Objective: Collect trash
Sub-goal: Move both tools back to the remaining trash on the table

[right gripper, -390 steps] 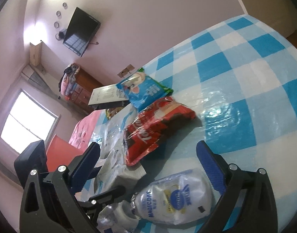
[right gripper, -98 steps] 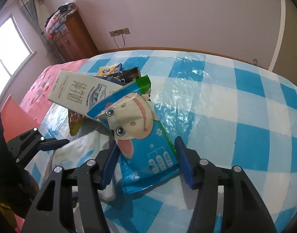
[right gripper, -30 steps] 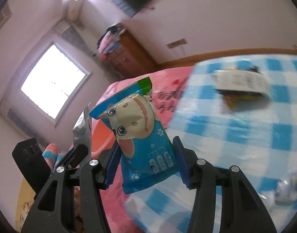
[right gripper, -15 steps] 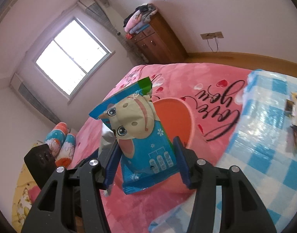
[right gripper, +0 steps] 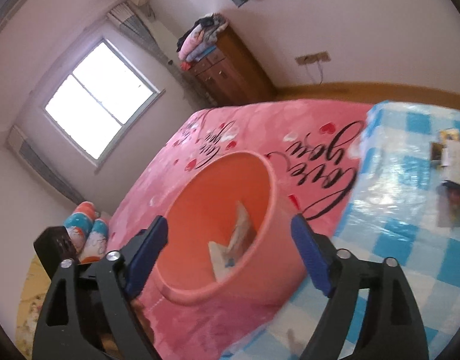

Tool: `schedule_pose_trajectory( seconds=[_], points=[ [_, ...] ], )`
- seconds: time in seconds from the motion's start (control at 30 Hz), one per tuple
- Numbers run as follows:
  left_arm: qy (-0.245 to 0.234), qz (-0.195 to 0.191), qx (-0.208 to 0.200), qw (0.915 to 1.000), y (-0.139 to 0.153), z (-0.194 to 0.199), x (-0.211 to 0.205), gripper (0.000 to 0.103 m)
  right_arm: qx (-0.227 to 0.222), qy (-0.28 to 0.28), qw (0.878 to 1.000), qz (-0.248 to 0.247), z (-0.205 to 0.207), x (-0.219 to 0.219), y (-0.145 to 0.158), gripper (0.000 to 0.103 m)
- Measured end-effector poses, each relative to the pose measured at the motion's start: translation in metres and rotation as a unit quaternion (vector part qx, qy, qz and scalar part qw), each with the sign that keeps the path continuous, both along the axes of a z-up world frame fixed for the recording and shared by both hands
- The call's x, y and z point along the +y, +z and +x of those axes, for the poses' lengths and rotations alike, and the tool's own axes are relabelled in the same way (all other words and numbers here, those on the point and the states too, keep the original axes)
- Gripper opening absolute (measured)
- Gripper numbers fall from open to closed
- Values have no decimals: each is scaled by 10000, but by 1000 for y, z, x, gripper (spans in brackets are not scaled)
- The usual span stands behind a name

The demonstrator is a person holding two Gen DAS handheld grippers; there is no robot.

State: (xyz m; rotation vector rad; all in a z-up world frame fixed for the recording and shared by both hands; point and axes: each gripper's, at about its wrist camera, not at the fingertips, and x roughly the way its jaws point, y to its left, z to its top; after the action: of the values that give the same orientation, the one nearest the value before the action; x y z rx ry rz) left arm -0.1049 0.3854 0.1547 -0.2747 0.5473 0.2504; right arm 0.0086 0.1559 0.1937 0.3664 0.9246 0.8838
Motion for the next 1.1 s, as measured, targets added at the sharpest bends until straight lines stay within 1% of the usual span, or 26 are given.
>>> schedule_pose_trajectory(
  seconds=[0.07, 0.27, 0.4, 0.57, 0.73, 0.93, 1.03, 1.1],
  points=[
    [-28, -3, -18, 10000, -1, 1, 0, 88, -105, -138, 9998, -82, -8, -15, -1, 88],
    [-244, 68, -70, 9997, 2, -6, -22, 88, -289, -514, 9980, -219, -31, -58, -9, 89],
    [-480, 75, -123, 9987, 6, -9, -40, 88, -441, -755, 9956, -334, -45, -83, -13, 89],
    [-807, 132, -155, 9965, 7, -10, -66, 88, -490, -1017, 9926, -457, -60, -112, -26, 89],
    [-1091, 153, -178, 9938, 8, -10, -88, 88, -368, -1230, 9910, -383, -69, -145, -40, 89],
    [-1342, 169, -98, 9908, 8, -7, -114, 89, -210, -1594, 9866, -275, -78, -183, -55, 89],
    [-1441, 238, -44, 9893, 6, -4, -128, 89, -132, -1784, 9836, -229, -80, -202, -62, 94],
    [-1531, 245, 9, 9879, 3, -2, -138, 89, -111, -1902, 9814, -214, -83, -216, -66, 94]
  ],
)
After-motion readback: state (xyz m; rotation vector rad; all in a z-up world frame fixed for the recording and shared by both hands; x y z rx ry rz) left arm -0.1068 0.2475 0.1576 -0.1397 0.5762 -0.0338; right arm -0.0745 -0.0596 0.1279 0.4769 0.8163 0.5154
